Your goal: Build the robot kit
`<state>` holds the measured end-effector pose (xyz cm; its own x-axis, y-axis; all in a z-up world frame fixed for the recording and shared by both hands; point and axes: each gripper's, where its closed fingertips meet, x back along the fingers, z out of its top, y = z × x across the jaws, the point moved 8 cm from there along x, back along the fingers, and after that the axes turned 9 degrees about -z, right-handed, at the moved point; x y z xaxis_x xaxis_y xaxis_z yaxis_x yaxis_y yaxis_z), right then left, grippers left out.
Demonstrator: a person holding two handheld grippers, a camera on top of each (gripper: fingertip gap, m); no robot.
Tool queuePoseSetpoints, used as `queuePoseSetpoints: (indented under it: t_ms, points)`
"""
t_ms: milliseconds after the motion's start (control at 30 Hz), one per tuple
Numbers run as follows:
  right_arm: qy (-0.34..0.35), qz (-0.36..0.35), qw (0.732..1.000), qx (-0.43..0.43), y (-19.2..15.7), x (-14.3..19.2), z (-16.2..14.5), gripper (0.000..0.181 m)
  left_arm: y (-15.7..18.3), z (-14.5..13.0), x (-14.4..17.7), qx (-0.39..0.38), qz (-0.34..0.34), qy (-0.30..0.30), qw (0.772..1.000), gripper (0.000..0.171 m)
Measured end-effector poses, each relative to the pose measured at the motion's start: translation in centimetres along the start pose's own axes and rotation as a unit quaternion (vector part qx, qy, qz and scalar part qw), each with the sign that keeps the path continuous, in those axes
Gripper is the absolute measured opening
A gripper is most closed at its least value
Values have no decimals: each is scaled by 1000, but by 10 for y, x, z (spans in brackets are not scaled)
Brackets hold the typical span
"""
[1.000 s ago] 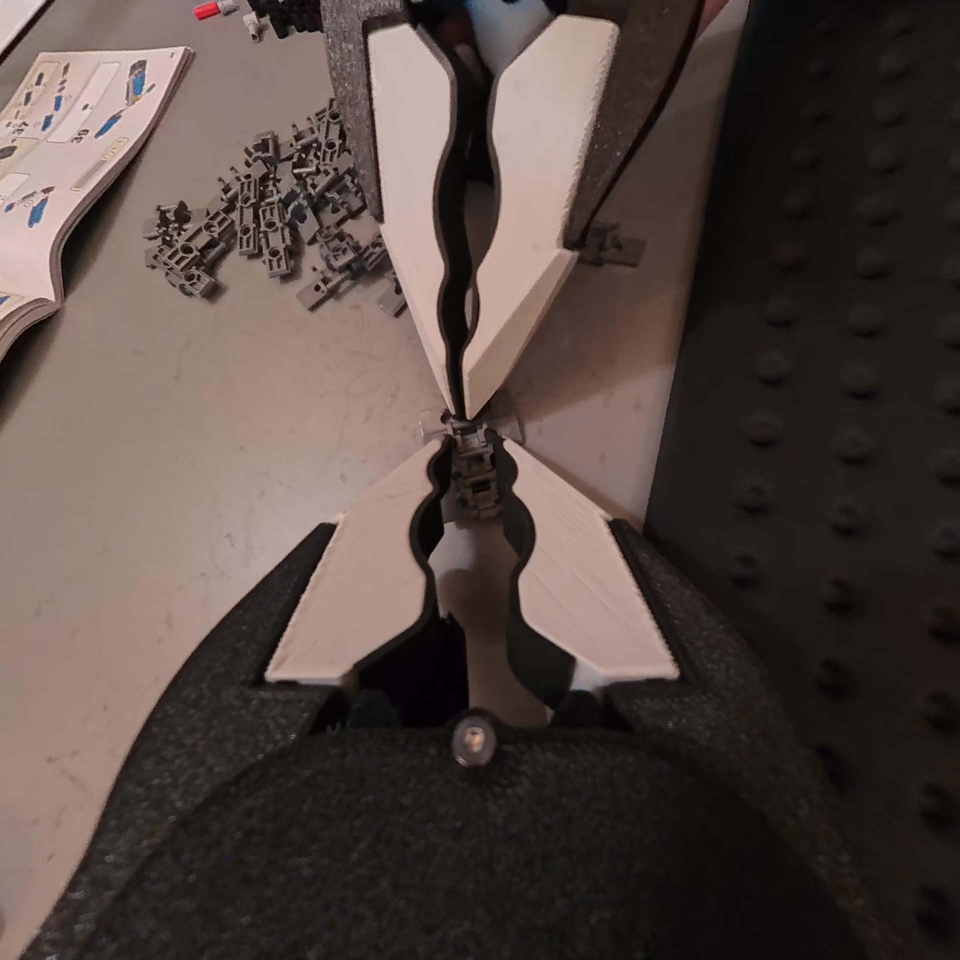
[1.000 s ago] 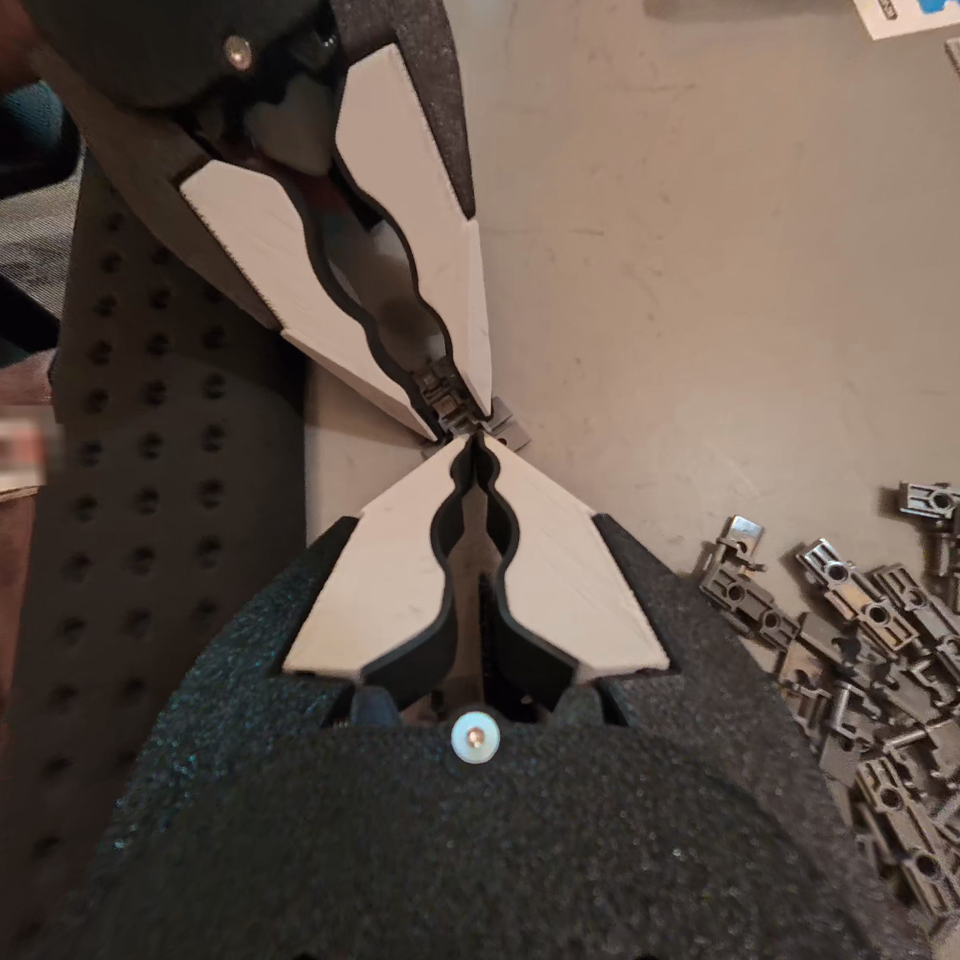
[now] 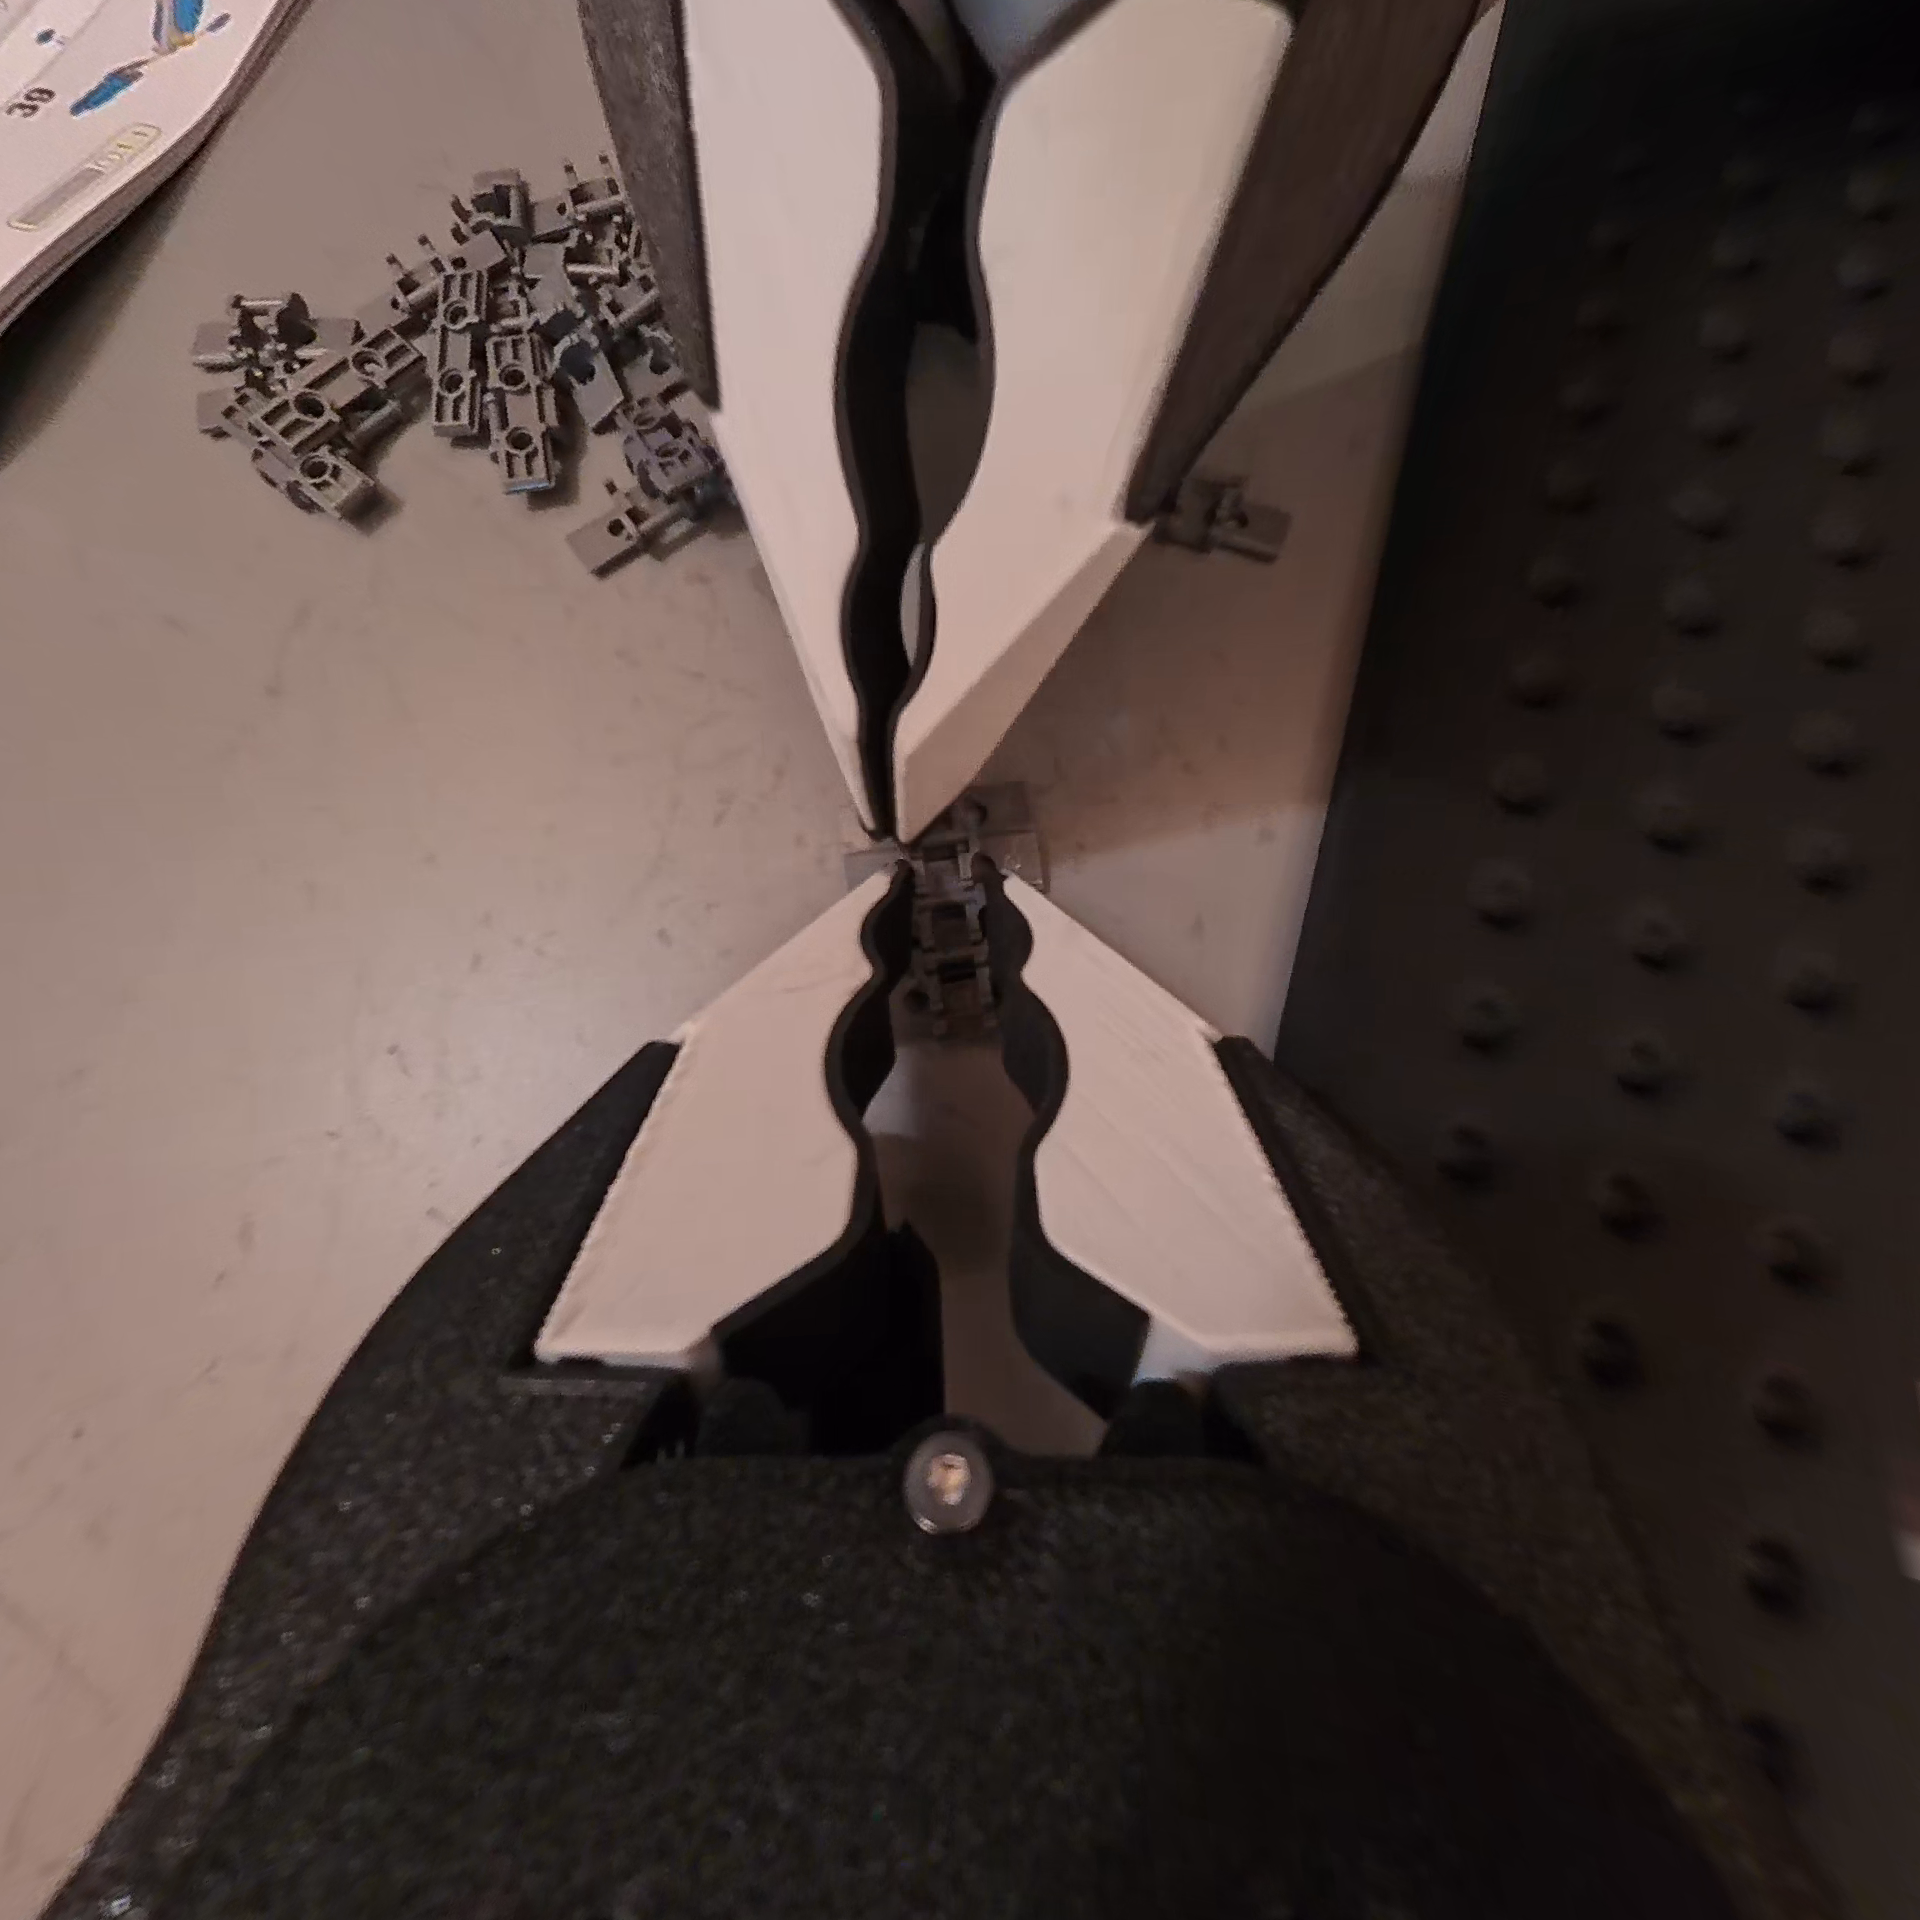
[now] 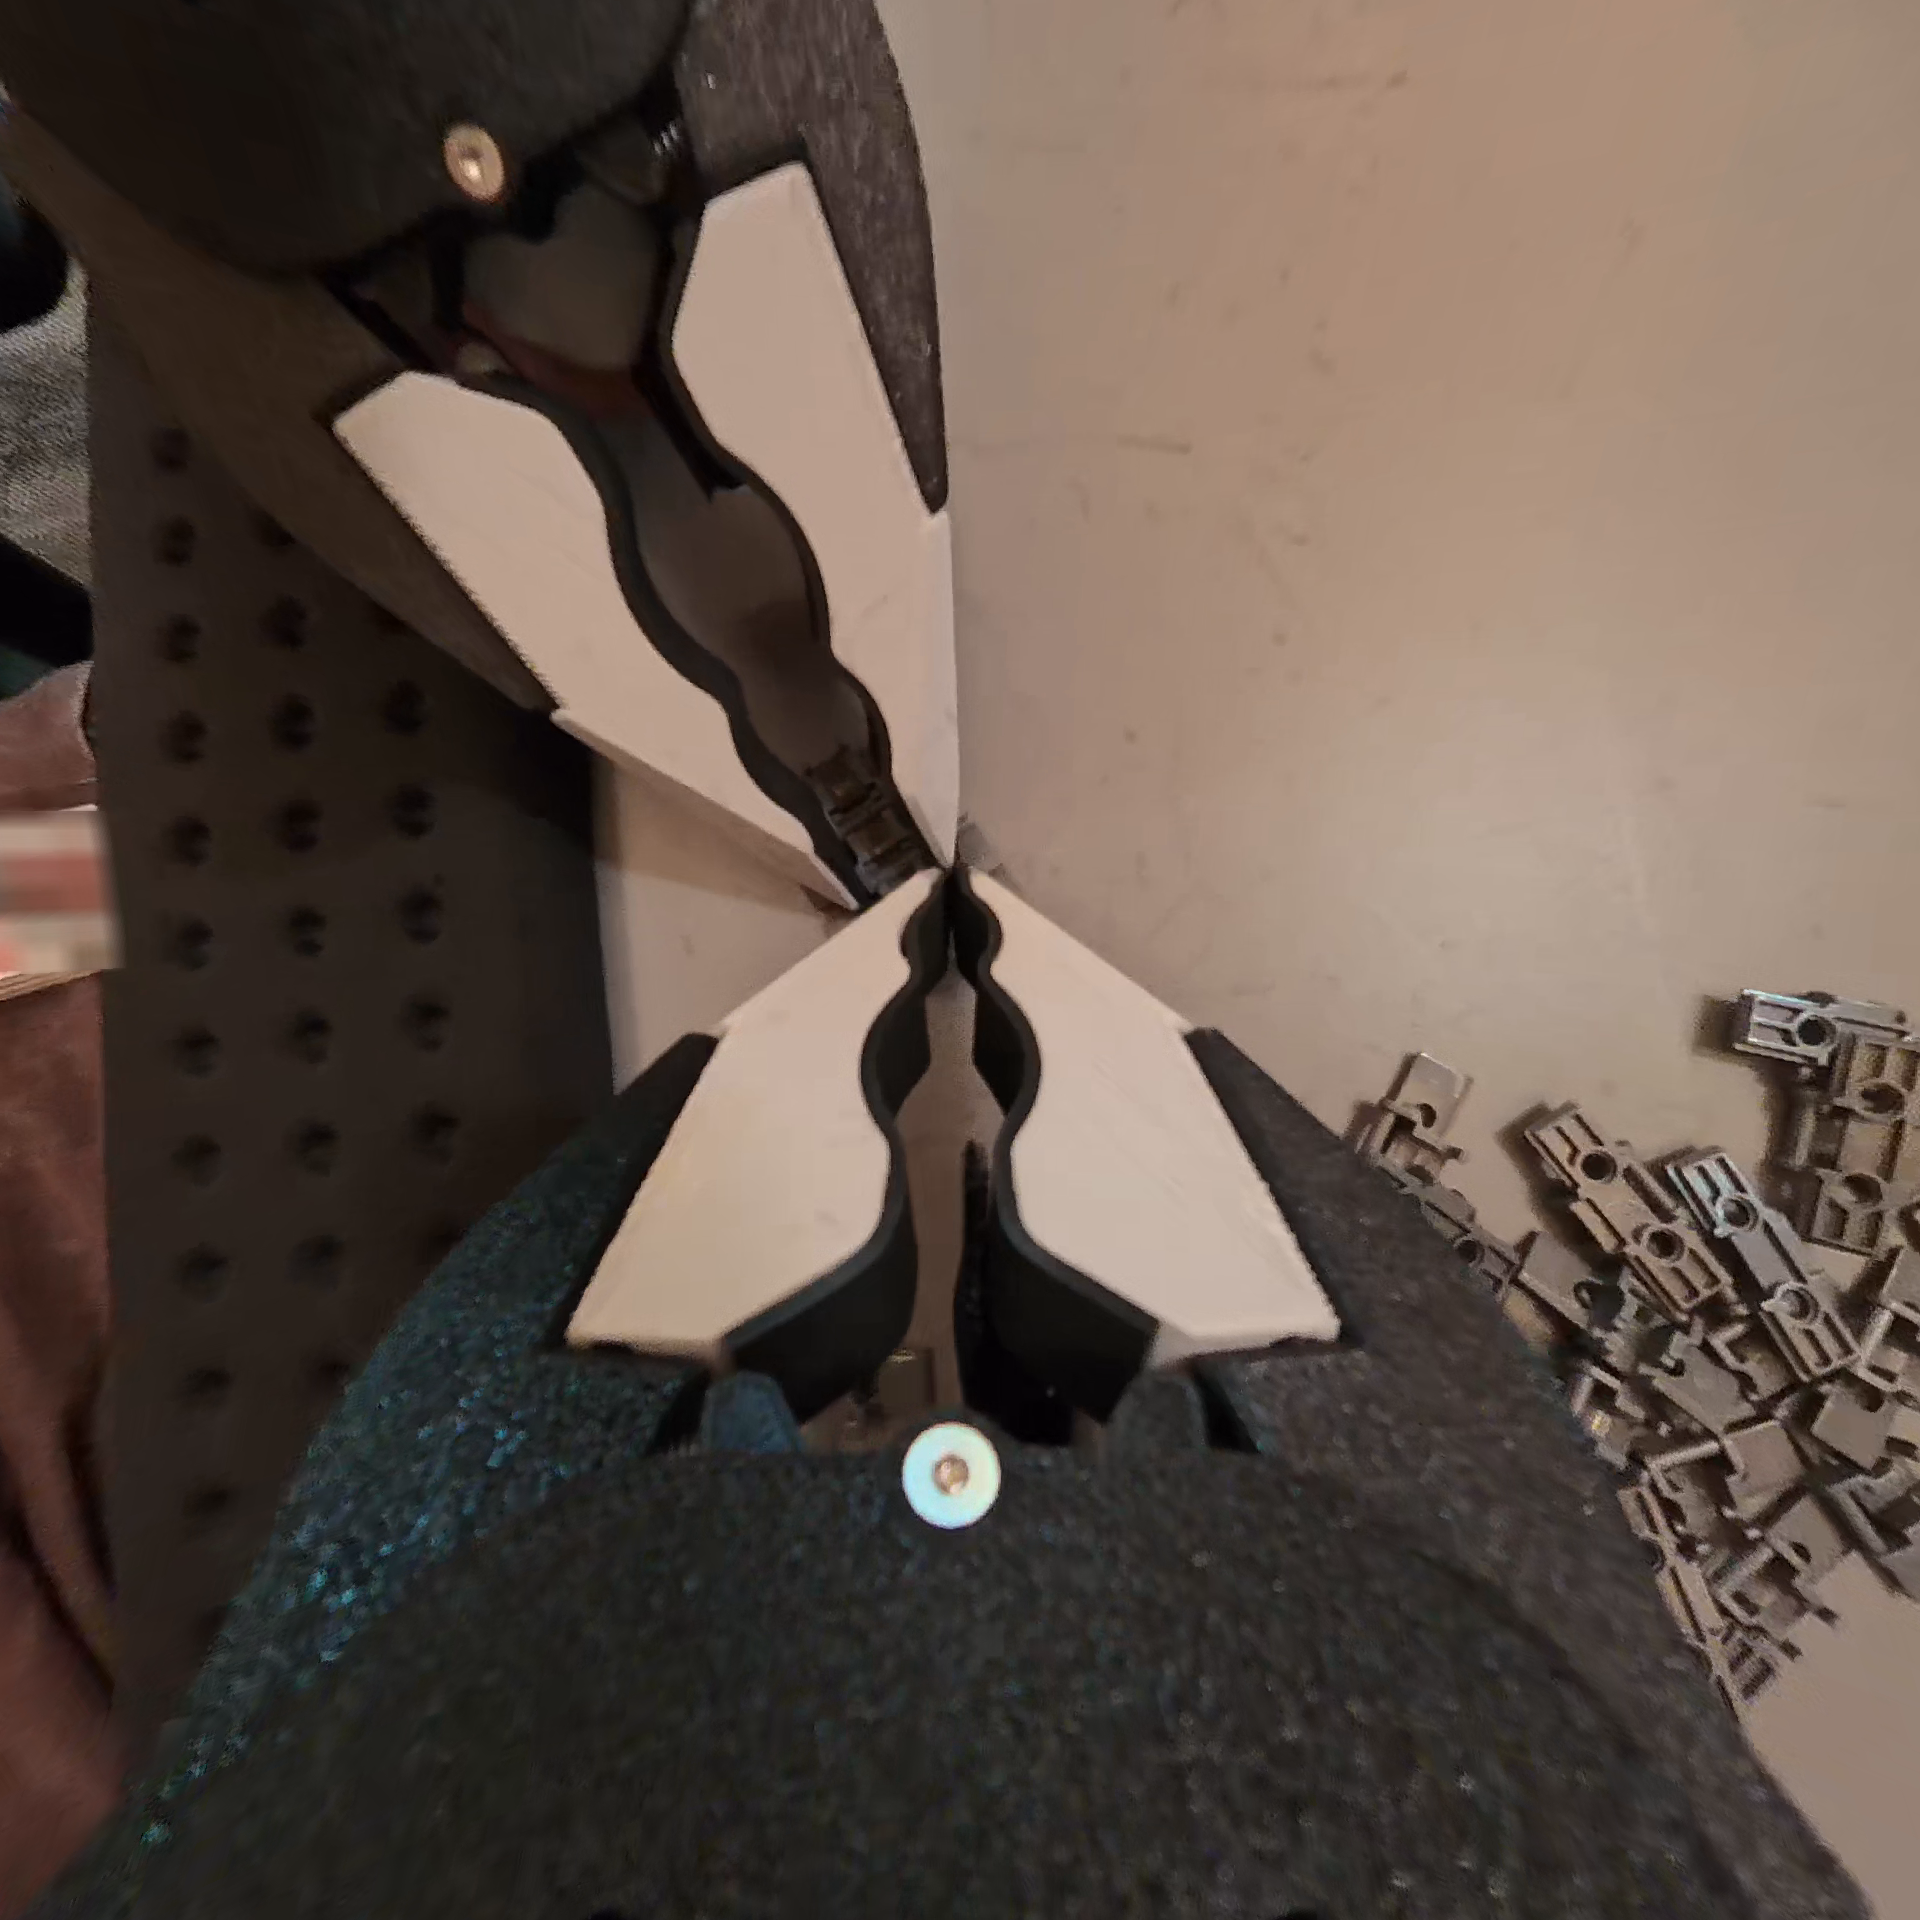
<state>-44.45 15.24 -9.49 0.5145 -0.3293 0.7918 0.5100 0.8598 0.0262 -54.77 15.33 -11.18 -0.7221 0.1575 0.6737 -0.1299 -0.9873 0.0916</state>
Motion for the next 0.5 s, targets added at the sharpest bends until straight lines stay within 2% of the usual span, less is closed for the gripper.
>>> queuePoseSetpoints:
  t_ms: [500]
  points:
    - [-11,23,999,-29,2,-6,-3,0,-1,2,0,29,-8,-8,1000,14]
